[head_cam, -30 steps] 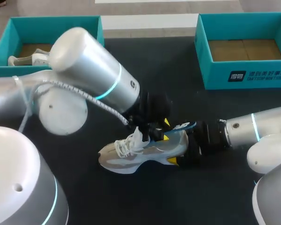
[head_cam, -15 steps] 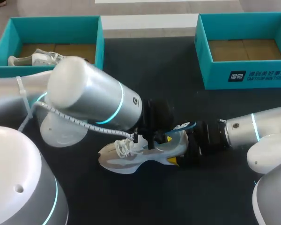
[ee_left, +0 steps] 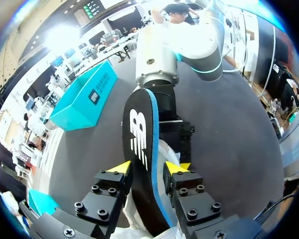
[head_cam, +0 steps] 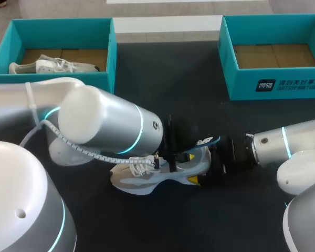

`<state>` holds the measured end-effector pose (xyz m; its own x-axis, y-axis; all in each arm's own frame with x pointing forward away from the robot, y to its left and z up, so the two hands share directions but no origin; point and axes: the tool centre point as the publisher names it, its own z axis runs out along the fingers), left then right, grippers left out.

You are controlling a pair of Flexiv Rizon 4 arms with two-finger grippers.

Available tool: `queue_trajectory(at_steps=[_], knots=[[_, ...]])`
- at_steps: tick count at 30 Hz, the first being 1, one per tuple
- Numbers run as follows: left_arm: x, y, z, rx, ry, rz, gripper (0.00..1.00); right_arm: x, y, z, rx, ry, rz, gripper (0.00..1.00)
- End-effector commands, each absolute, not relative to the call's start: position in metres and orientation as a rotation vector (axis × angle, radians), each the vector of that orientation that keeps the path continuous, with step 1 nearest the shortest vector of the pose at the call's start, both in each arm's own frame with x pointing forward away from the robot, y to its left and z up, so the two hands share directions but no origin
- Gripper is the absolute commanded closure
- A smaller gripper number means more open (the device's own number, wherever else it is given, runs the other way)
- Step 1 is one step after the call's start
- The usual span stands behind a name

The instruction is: Take the shoe out of the shoebox, open the shoe tongue, remove and reinsert the insole, then place the shoe into the shoebox

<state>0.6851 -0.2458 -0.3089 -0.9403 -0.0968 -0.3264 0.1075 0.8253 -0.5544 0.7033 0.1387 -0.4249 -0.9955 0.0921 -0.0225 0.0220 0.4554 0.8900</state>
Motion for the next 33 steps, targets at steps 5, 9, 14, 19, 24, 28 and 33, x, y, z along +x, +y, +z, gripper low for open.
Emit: queue_trajectory(at_steps=[5,9,14,19,24,28,33], knots=[[0.69,-0.251,-0.315,-0.027,2.654,-0.855,0.75,0.705,0.142,-0.429,0.106,2.623,1.596,1.0],[0.691,-0.253,-0.316,-0.033,2.653,-0.863,0.81,0.705,0.142,-0.429,0.106,2.623,1.596,1.0],[0.689,-0.252,-0.315,-0.034,2.656,-0.874,1.0,0.705,0.142,-0.429,0.106,2.623,1.596,1.0],[0.687,-0.247,-0.304,-0.029,2.657,-0.907,1.0,0.705,0.142,-0.429,0.106,2.623,1.596,1.0],[0.684,-0.242,-0.286,-0.024,2.657,-0.959,1.0,0.705,0.142,-0.429,0.106,2.623,1.596,1.0],[0.684,-0.242,-0.27,-0.001,2.695,-1.053,1.0,0.705,0.142,-0.429,0.106,2.623,1.596,1.0],[0.683,-0.245,-0.257,0.032,2.72,-1.159,1.0,0.705,0.142,-0.429,0.106,2.623,1.596,1.0]])
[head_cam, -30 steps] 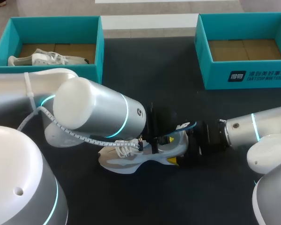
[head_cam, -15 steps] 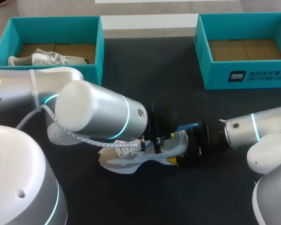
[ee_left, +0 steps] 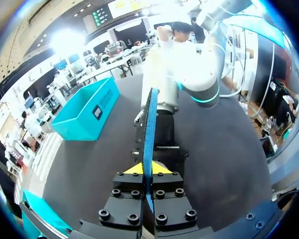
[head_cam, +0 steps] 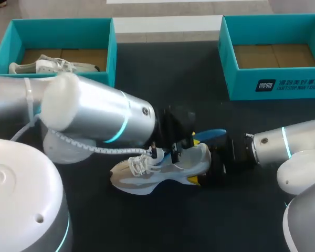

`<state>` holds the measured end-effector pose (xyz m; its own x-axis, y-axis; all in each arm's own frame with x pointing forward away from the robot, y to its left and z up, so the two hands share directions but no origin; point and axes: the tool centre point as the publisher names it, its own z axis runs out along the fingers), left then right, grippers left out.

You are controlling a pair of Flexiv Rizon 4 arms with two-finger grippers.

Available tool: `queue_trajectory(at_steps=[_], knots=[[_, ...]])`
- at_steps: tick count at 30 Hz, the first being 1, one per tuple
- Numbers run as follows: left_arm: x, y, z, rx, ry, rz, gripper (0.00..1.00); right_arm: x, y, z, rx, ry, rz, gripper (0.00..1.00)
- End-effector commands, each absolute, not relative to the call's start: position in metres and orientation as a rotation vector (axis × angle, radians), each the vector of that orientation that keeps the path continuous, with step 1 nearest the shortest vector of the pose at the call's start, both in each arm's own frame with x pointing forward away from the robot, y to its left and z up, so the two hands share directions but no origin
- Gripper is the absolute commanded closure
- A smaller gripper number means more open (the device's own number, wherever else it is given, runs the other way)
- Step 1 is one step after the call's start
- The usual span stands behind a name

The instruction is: Take the shoe out of the shoebox, open the shoe tongue, remove and reinsert the insole, then place the shoe into the shoebox

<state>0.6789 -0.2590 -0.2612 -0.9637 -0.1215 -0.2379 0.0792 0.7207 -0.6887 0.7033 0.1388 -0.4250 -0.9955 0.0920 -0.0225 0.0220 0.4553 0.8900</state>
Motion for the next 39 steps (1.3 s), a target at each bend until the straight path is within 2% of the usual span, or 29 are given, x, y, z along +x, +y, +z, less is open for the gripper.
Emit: queue_trajectory(at_steps=[1,11,24,39], knots=[[0.683,-0.246,-0.255,0.038,2.718,-1.163,1.0,0.705,0.142,-0.429,0.106,2.623,1.596,1.0],[0.682,-0.254,-0.24,0.082,2.764,-1.297,1.0,0.705,0.142,-0.429,0.106,2.623,1.596,1.0],[0.681,-0.257,-0.188,0.144,2.771,-1.545,1.0,0.705,0.142,-0.429,0.106,2.623,1.596,1.0],[0.686,-0.255,-0.105,0.194,2.572,-2.05,1.0,0.705,0.142,-0.429,0.106,2.623,1.596,1.0]])
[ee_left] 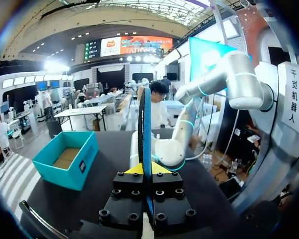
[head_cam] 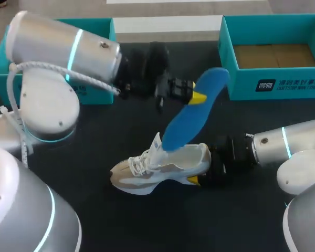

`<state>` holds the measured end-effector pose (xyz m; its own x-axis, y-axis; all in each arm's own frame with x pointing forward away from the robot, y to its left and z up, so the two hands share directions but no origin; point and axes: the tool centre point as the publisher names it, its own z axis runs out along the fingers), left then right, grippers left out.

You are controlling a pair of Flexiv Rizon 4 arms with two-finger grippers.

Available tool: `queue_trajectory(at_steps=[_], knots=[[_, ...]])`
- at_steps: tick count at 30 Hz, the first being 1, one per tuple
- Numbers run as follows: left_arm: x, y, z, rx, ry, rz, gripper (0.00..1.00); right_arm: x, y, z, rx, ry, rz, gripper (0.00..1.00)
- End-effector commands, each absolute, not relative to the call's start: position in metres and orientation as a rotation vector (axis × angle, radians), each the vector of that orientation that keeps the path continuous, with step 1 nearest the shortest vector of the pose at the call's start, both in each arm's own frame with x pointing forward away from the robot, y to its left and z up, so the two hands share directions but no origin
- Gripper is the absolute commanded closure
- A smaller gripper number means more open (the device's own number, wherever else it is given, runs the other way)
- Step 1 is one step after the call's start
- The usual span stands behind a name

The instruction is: Take the shoe out of the shoebox, open the shoe tongue, remove and reinsert the insole, then place the shoe into the shoebox

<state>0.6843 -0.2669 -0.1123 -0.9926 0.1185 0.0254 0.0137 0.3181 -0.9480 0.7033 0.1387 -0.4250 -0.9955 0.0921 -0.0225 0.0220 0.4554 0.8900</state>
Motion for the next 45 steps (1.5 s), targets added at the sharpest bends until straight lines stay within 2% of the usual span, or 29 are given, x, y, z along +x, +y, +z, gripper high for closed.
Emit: queue_trajectory(at_steps=[1,9,27,32,35,36,45], knots=[[0.686,-0.255,-0.102,-0.177,-2.302,1.878,1.0,0.705,0.142,-0.429,0.106,2.623,1.596,1.0],[0.687,-0.242,-0.08,-0.185,-2.148,1.97,1.0,0.705,0.142,-0.429,0.106,2.623,1.596,1.0],[0.687,-0.242,-0.08,-0.185,-2.148,1.97,1.0,0.705,0.142,-0.429,0.106,2.623,1.596,1.0],[0.688,-0.228,-0.072,0.158,-1.98,1.933,1.0,0.705,0.142,-0.429,0.106,2.623,1.596,1.0],[0.672,-0.217,-0.049,0.229,-1.928,1.921,1.0,0.705,0.142,-0.429,0.106,2.623,1.596,1.0],[0.682,-0.215,-0.052,0.126,-1.907,1.897,1.0,0.705,0.142,-0.429,0.106,2.623,1.596,1.0],[0.658,-0.214,-0.027,0.422,-1.665,1.797,1.0,0.705,0.142,-0.429,0.106,2.623,1.596,1.0]])
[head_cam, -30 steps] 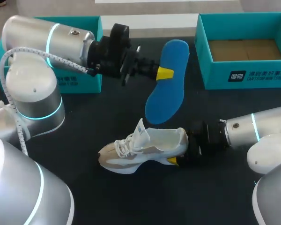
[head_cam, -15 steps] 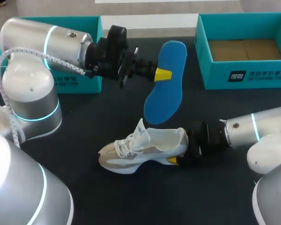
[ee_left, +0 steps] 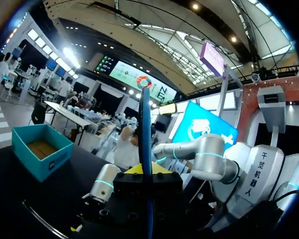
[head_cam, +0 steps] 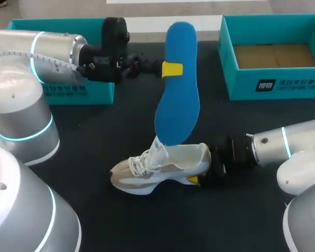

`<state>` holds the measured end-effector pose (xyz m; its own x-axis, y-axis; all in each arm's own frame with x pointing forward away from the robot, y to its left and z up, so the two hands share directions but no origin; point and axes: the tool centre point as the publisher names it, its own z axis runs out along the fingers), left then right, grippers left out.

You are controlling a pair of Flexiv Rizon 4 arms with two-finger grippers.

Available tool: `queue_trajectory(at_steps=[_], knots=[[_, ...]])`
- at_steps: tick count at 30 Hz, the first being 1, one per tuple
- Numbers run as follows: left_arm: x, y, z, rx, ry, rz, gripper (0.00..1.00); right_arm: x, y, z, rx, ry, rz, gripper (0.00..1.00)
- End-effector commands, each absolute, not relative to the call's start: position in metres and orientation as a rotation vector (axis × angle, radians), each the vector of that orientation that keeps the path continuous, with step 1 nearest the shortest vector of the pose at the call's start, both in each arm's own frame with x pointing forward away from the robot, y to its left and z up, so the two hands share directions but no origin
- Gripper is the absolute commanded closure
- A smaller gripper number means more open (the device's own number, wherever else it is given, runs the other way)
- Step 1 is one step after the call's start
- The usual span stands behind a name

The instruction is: Take the shoe out of the shoebox, open the shoe tongue, remove and reinsert the insole, then place the shoe into the shoebox

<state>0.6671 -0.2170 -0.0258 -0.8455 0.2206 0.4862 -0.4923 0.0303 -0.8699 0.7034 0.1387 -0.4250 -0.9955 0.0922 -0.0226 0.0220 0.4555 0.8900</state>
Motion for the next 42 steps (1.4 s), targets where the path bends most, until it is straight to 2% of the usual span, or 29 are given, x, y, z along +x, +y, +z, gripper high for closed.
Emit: queue_trajectory(at_steps=[1,9,24,42], knots=[[0.656,-0.214,-0.025,0.45,-1.624,1.783,1.0,0.705,0.142,-0.429,0.106,2.623,1.596,1.0],[0.658,-0.207,-0.001,0.612,-1.644,1.69,1.0,0.705,0.142,-0.429,0.106,2.623,1.596,1.0],[0.658,-0.206,0.0,0.616,-1.646,1.675,1.0,0.705,0.142,-0.429,0.106,2.623,1.596,1.0],[0.624,-0.238,0.043,0.675,-1.682,1.686,1.0,0.705,0.142,-0.429,0.106,2.623,1.596,1.0]])
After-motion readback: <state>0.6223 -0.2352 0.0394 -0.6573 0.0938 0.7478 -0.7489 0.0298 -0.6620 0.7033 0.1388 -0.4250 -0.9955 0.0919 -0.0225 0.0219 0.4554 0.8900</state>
